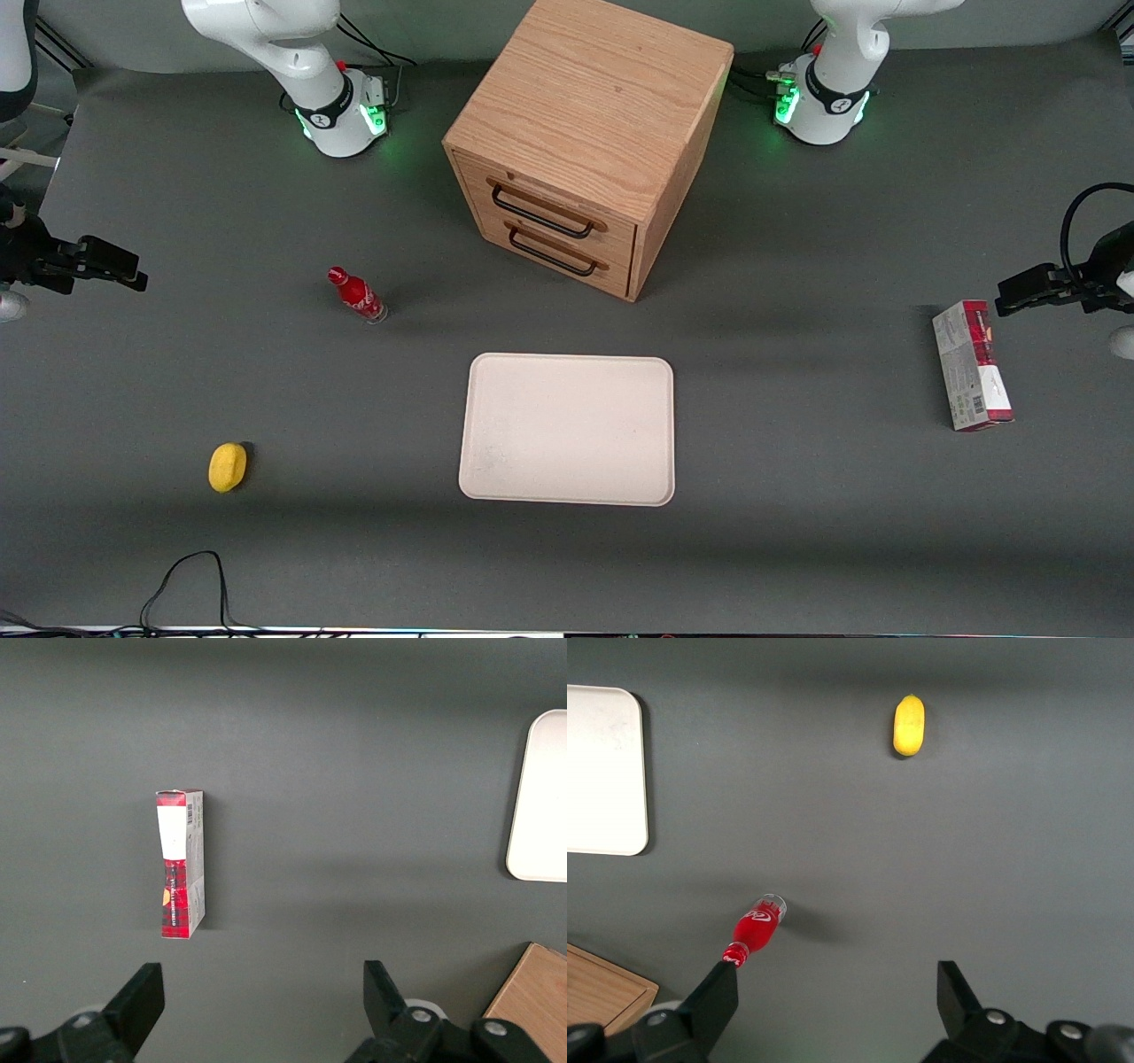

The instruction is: Open upper drawer

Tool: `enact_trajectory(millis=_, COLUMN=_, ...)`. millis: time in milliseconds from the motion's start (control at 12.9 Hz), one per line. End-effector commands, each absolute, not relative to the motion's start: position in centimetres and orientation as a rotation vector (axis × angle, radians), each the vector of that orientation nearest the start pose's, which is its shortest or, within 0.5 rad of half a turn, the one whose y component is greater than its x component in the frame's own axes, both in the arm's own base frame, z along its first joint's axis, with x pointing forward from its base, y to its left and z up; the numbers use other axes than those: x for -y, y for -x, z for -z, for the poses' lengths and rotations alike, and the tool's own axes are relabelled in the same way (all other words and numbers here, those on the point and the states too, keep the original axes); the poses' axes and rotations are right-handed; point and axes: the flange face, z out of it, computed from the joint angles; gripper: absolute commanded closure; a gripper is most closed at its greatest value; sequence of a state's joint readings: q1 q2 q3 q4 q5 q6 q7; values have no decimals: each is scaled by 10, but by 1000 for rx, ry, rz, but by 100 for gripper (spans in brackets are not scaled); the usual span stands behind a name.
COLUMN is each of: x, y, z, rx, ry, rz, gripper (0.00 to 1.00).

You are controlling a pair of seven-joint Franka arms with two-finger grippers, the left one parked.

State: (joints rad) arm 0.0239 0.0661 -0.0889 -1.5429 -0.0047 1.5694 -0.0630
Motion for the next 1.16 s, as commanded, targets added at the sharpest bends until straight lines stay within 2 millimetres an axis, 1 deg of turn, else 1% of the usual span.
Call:
enact_trajectory(millis=0, x=36, y=-572, z=-606, rx=30, ry=3167, rz=-49, gripper=0)
enact_trajectory(millis=310, x=33, y=-573, z=-605, rx=22, ry=3158, rz=-52, gripper=0)
enact_trajectory(millis=465, x=26, y=-574, z=-604, rx=37, ry=3153, rz=-59, gripper=0)
enact_trajectory(millis=542, x=12, y=-575, z=-602, rx=80, ry=3152, rz=-63, gripper=0)
enact_trajectory(millis=619, x=-14, y=-577, z=-601, rx=150, ry=3150, rz=-65, gripper=0)
enact_trajectory(millis=697, x=-34, y=-577, z=-605, rx=201, ry=3150, rz=-51, gripper=0)
enact_trajectory(millis=774, x=-61, y=-582, z=-598, rx=266, ry=3146, rz=-64, gripper=0)
enact_trajectory(millis=929, x=-112, y=-592, z=-592, rx=397, ry=3135, rz=-58, gripper=0)
enact_trajectory(millis=1084, x=-170, y=-598, z=-586, rx=545, ry=3117, rz=-47, gripper=0)
